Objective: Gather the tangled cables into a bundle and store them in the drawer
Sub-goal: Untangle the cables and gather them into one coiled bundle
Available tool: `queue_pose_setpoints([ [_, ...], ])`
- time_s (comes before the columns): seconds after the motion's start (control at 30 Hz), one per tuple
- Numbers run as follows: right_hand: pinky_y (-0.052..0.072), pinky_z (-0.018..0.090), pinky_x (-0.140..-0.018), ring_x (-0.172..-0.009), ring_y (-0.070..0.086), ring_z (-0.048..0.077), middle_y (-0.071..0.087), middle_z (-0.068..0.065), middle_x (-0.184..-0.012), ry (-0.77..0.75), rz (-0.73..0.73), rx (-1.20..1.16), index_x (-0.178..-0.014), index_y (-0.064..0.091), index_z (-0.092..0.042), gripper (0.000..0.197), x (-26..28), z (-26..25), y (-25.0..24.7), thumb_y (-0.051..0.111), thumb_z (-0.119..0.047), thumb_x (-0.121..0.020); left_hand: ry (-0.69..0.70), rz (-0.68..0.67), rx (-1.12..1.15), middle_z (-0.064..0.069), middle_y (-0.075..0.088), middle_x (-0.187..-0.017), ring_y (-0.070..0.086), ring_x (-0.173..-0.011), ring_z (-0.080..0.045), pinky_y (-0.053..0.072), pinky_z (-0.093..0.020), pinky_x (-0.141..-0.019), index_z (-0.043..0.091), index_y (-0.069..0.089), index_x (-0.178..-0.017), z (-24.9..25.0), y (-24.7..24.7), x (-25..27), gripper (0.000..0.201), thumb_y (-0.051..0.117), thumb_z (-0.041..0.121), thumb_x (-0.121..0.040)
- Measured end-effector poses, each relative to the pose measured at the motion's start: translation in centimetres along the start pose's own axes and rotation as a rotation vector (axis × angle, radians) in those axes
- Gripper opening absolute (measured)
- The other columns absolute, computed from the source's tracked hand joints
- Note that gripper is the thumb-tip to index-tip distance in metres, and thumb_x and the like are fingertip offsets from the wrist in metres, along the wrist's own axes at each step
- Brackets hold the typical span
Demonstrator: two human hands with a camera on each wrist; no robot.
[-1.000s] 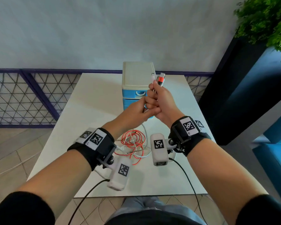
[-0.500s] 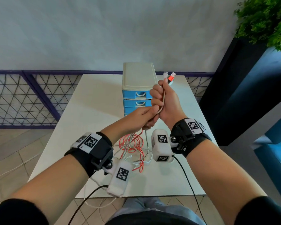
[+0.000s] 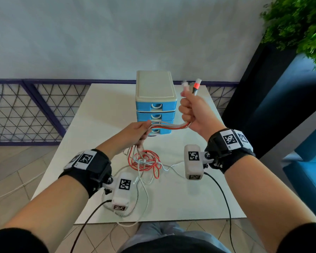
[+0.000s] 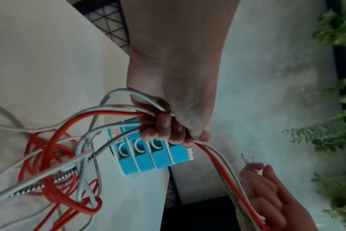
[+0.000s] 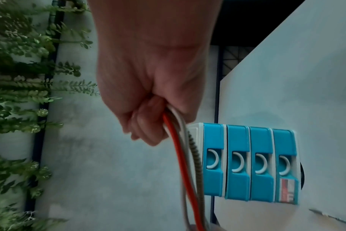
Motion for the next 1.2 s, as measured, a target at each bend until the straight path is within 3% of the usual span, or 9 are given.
queue_pose_setpoints([
  [0.17,0.032,0.011,-0.030,-0.039,0.025,0.002,0.035,-0.008,-0.048,0.272,-0.343,-0.260,-0.087,0.054,-0.012,0.017,1.9,2.0,3.7,0.044,-0.023,-0.095,0.021,-0.063,-0.164,0.002,0.038,-0.062,0.032,-0.048,-0.011,0.033,-0.023,-0.047,0.016,0.045,-0.073,1.1,0.0,0.1,0.040,0.033,0.045,-0.098],
  [0.27,0.058,0.026,-0.061,-0.054,0.056,0.008,0.051,-0.003,-0.060,0.200,-0.309,-0.348,-0.084,0.052,-0.014,0.018,1.4,1.1,3.5,0.044,-0.024,-0.096,0.002,-0.104,-0.240,0.001,0.037,-0.063,0.032,-0.048,-0.010,0.032,-0.021,-0.048,0.016,0.045,-0.073,1.1,0.1,0.3,0.039,0.032,0.043,-0.099],
  [0.33,0.058,0.038,-0.079,-0.074,0.069,0.014,0.065,0.001,-0.071,0.122,-0.258,-0.211,-0.081,0.051,-0.015,0.024,1.0,0.7,2.7,0.040,-0.025,-0.101,-0.008,-0.093,-0.248,0.001,0.038,-0.063,0.032,-0.048,-0.010,0.032,-0.022,-0.048,0.016,0.047,-0.075,1.1,-0.2,0.4,0.038,0.033,0.041,-0.099],
  [0.43,0.054,0.041,-0.087,-0.100,0.069,0.019,0.074,0.010,-0.099,0.117,-0.243,0.112,-0.086,0.053,-0.016,0.027,1.0,1.4,2.4,0.037,-0.030,-0.103,0.028,-0.069,-0.304,0.001,0.039,-0.063,0.033,-0.049,-0.011,0.031,-0.025,-0.050,0.017,0.048,-0.075,1.7,-0.7,0.2,0.036,0.034,0.038,-0.099],
  [0.6,0.055,0.038,-0.082,-0.106,0.066,0.027,0.065,0.021,-0.120,0.174,-0.216,0.321,-0.107,0.058,-0.015,0.027,1.3,3.5,2.0,0.040,-0.035,-0.102,0.181,0.052,-0.524,0.006,0.047,-0.065,0.043,-0.058,-0.010,0.033,-0.025,-0.057,0.019,0.052,-0.075,4.6,-1.4,-0.3,0.033,0.037,0.033,-0.101],
  [0.73,0.054,0.035,-0.077,-0.097,0.063,0.030,0.063,0.022,-0.112,0.218,-0.264,0.263,-0.125,0.054,-0.018,0.033,2.2,4.8,2.9,0.037,-0.035,-0.103,0.262,0.138,-0.680,0.006,0.054,-0.073,0.054,-0.073,-0.018,0.038,-0.025,-0.058,0.035,0.044,-0.072,6.3,-1.4,-0.5,0.028,0.038,0.035,-0.099],
  [0.93,0.053,0.045,-0.084,-0.103,0.067,0.030,0.065,0.015,-0.115,0.240,-0.325,0.314,-0.130,0.051,-0.028,0.040,2.8,6.2,4.2,0.045,-0.049,-0.097,0.274,0.259,-0.947,-0.002,0.066,-0.100,0.055,-0.079,-0.022,0.040,-0.030,-0.062,0.031,0.058,-0.116,7.3,-1.3,-0.4,0.030,0.034,0.038,-0.101],
  [1.07,0.055,0.039,-0.086,-0.105,0.066,0.032,0.063,0.018,-0.120,0.234,-0.434,0.256,-0.130,0.048,-0.010,0.031,3.4,6.8,5.2,0.045,-0.005,-0.100,0.270,0.267,-0.902,0.001,0.065,-0.098,0.051,-0.077,-0.016,0.036,-0.028,-0.061,0.034,0.060,-0.115,7.8,-1.2,-0.2,0.029,0.036,0.037,-0.100],
  [1.2,0.058,0.033,-0.082,-0.093,0.071,0.026,0.065,0.019,-0.112,0.279,-0.410,0.216,-0.112,0.056,-0.003,0.023,3.6,7.0,5.1,0.043,0.008,-0.096,0.274,0.202,-0.844,0.001,0.068,-0.104,0.052,-0.081,-0.013,0.043,-0.030,-0.070,0.031,0.063,-0.111,8.1,-0.8,-0.5,0.026,0.041,0.036,-0.098],
])
Point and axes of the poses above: each hand's wrist, its own x-axis away from the middle knuckle, its own y-axis out of the palm, z = x × y, the point moved 10 cm from there along -x, towards the middle knuckle
